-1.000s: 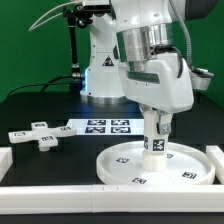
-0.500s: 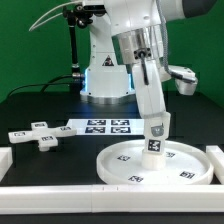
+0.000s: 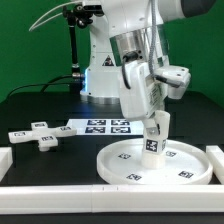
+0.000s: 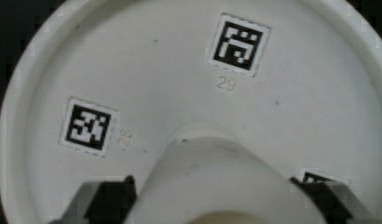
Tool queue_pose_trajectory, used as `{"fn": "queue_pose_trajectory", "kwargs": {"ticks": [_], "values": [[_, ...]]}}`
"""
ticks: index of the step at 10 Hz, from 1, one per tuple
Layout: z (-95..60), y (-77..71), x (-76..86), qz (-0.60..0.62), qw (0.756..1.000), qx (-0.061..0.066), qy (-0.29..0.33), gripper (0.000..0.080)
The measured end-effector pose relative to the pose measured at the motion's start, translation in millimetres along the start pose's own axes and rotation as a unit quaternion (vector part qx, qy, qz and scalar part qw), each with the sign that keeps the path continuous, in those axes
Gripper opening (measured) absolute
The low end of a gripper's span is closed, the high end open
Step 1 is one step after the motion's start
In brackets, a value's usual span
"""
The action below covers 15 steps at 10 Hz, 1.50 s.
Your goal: Assemble round table
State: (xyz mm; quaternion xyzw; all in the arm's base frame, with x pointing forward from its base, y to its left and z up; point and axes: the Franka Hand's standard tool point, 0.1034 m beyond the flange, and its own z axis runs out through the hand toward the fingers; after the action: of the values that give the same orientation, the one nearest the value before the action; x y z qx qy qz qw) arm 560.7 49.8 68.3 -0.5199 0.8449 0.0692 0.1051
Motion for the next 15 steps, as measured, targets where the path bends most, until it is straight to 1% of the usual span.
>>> {"fn": "queue_pose_trajectory", "kwargs": {"ticks": [2,3,4,8,10,11,12,13,15], "values": [[0.6,0.6,-0.3,-0.016,1.000,-0.001,0.000,0.0409],[0.6,0.7,-0.3,-0.040,0.999,-0.001,0.000,0.0581],[-0.1,0.5,1.4,-0.072,0.997,-0.005,0.000,0.0628],[0.4,0.3,2.1,-0.212,0.977,-0.005,0.000,0.0649],[0.6,0.8,2.4,-0.309,0.951,-0.008,0.000,0.0649],[-0.2,2.1,1.8,-0.374,0.927,-0.027,0.002,0.0649],[-2.1,-0.3,-0.2,-0.453,0.891,-0.036,0.010,0.0649],[-2.3,-0.4,-1.8,-0.511,0.858,-0.038,0.015,0.0649],[-1.7,-0.7,0.6,-0.562,0.826,-0.035,0.015,0.0649]]}}
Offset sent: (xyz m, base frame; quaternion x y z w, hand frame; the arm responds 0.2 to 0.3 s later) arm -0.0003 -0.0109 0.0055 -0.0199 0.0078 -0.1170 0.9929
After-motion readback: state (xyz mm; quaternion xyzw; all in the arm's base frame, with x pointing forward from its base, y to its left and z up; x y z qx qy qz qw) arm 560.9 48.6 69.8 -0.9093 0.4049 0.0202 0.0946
